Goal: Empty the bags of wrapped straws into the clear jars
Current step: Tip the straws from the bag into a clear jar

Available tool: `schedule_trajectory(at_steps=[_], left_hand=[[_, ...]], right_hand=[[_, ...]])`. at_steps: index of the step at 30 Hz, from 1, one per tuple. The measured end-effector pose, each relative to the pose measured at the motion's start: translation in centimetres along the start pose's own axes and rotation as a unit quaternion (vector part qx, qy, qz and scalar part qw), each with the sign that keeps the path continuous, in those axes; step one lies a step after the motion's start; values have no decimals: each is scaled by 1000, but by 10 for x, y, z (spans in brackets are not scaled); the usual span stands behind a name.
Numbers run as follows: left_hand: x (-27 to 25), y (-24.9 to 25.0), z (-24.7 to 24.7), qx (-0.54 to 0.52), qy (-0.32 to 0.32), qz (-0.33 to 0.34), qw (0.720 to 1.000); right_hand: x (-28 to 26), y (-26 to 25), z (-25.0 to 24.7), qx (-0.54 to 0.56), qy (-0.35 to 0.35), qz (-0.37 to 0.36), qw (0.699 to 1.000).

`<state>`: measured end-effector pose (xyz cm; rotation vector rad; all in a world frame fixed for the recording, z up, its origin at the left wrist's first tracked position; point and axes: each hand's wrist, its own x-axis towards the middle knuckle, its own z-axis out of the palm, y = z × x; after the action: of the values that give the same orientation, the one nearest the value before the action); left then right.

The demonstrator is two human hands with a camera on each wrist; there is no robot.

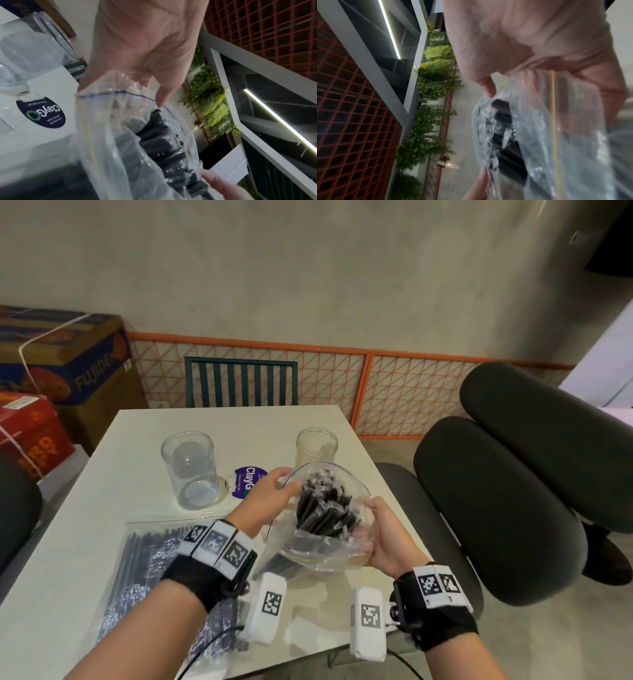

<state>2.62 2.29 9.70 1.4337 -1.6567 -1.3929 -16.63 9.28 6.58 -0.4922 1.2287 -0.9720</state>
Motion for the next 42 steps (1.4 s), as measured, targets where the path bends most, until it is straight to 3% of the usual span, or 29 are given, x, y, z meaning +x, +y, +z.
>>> schedule_trajectory(at_steps=[3,6,8,9,11,14,16,19,21,24,27,32,34,36,37,38,40,42], left_hand=[[7,5,1,3,7,8,1000],[16,4,3,-78,-9,-73,994],[20,-1,3,-118,-36,-105,987],[21,1,4,-128,-52,-104,985],[22,-1,2,-161,-105,-125,973],[16,-1,-1,-201,-178,-161,950],[14,-5,-4,-179,-170,-173,953],[15,-12,-8,-58,-81,-156,983],[18,-14,-11,28,-31,-78,996],[13,0,-13,25,-75,26,997],[15,7,-11,0,-50,12,999],[23,6,-1,-62,-30,-97,993],[24,0,-3,65,27,-79,994],[15,-5,-11,231,66,-77,968],[7,-8,-14,246,57,-99,963],[-1,-10,-15,209,29,-132,969],[-17,-14,-13,23,-66,-213,975],[-25,-15,-3,-147,-150,-242,947]], right_hand=[[-14,-9,7,-105,42,-32,993],[-13,-12,6,-208,163,-178,948],[-7,-12,7,-216,199,-280,914],[-6,-18,8,-211,196,-298,910],[6,-22,12,-173,175,-247,937],[35,-21,4,-67,121,-61,988],[55,-15,-1,-33,112,-4,993],[54,-14,5,-64,105,-22,992],[50,-14,9,-108,69,-77,989],[34,-19,18,-216,7,-168,962],[30,-27,19,-212,15,-197,957],[36,-34,21,-88,75,-65,991],[43,-34,18,-51,121,-43,990],[45,-34,14,-12,168,-61,984],[44,-34,11,14,177,-74,981],[42,-33,11,51,181,-77,979],[38,-29,9,108,160,-80,978],[33,-23,12,129,113,-95,981]])
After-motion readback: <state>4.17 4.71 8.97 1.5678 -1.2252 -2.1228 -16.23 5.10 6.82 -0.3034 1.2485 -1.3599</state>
